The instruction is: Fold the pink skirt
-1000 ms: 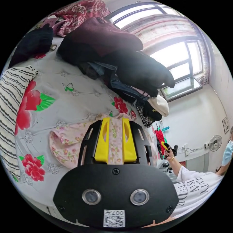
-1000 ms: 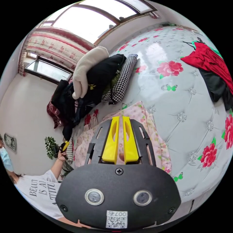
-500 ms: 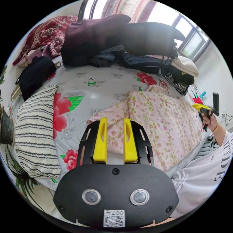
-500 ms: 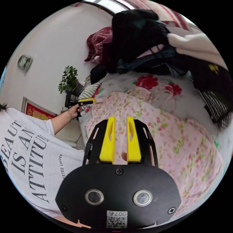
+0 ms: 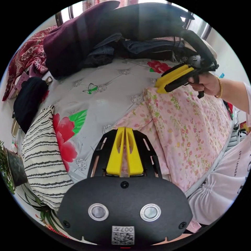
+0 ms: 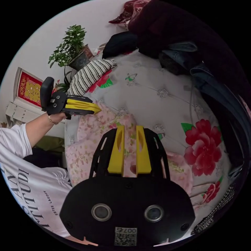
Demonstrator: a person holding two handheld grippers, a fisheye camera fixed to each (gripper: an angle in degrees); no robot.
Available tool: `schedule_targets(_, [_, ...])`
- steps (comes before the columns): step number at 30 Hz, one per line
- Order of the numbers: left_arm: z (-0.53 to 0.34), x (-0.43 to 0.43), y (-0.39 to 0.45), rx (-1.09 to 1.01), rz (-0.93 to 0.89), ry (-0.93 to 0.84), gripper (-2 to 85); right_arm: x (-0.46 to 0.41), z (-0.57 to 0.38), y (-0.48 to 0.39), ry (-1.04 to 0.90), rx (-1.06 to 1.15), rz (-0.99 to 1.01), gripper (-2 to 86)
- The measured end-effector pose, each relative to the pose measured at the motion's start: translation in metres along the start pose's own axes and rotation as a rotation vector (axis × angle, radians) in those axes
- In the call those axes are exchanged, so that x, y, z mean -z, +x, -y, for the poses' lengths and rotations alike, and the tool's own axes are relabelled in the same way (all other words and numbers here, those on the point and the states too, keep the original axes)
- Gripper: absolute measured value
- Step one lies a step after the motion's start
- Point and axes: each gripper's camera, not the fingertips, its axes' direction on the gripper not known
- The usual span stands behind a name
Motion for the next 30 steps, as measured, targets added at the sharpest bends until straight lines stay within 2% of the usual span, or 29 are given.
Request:
schedule_targets(8, [0.001,0.021,-0.091,0.289,-0.227,0.117,-0.9,0.057,-0.054,-0.047,0.25,0.126,0.054,-0.2])
schedule_targets(13, [-0.001,0.002,-0.165,0.685,-0.487,0.142,-0.7,0.05,-0.043,-0.043,0.234,0.087,0.019,-0.1])
schedule_targets(18, [-0.026,0.008,-0.183,0.823,-0.465,0.231,2.7,0.014,-0.023,-0.015,0.082,-0.067,-0.057,0.3])
schedule_targets(25, [-0.118,0.034,-0.145,0.92,-0.336,0.275,10.1,0.046,-0.099,-0.029,0.225,-0.117,0.038,-0.1])
schedule_targets(30, [-0.147,0.021,-0.106,1.048,-0.349,0.295,12.4,0.063,-0.16,-0.039,0.235,-0.172,0.121,-0.2])
